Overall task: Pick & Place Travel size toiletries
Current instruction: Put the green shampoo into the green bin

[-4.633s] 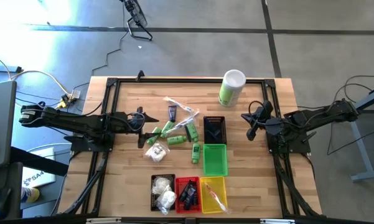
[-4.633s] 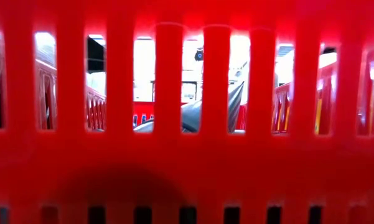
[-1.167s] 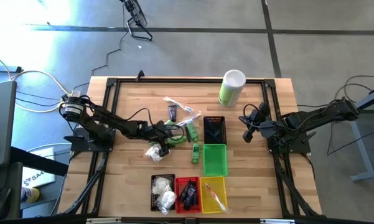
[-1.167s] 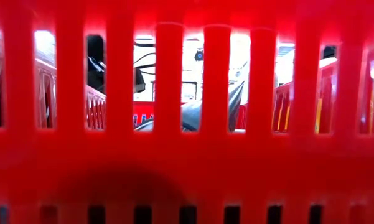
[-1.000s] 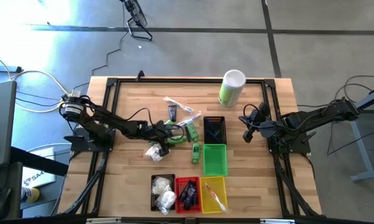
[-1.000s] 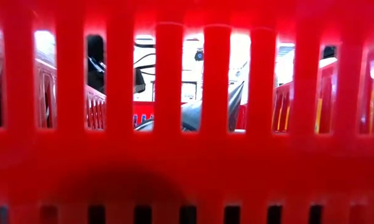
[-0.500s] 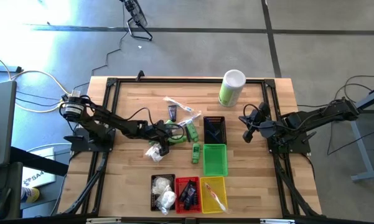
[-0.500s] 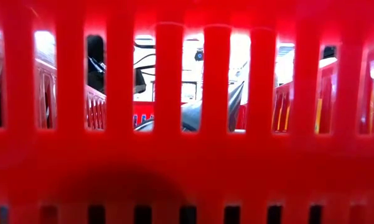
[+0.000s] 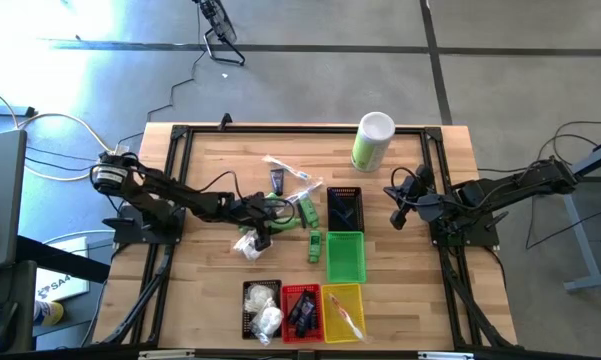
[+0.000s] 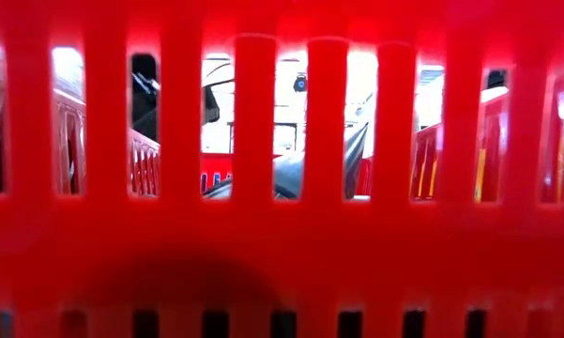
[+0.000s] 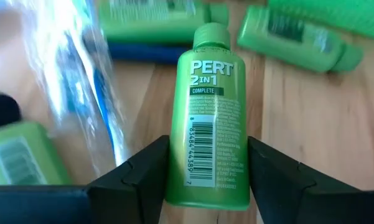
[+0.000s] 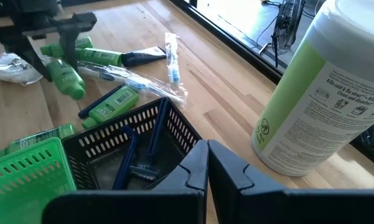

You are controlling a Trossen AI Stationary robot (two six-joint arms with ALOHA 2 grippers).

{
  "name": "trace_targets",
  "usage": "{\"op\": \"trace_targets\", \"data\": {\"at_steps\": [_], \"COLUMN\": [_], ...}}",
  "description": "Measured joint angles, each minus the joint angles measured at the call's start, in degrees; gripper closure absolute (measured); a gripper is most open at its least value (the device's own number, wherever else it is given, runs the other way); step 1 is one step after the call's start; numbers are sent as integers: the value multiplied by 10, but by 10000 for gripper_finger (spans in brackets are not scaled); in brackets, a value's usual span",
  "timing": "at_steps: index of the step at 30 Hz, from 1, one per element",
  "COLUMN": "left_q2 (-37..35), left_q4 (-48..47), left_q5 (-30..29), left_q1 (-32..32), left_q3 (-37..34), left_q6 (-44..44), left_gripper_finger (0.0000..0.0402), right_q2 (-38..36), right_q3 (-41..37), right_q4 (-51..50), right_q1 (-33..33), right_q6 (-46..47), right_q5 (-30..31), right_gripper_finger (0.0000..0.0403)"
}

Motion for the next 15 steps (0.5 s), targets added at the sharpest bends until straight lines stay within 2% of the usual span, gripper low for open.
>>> {"op": "trace_targets", "data": {"at_steps": [8,15], "left_q2": [-85,-185], "left_q4": [6,36], "left_q5": [-3,-16], "left_q1": [0,1], "left_q3": [0,0], "left_q6": [53,110], "left_gripper_finger": [213,213], "right_q2": [0,0], "right_q3": [0,0], "right_q4": [24,138], "right_q1": [0,0], "right_q6": [-21,-122], "right_q5": [-2,-16], "right_gripper_finger": [401,401]}}
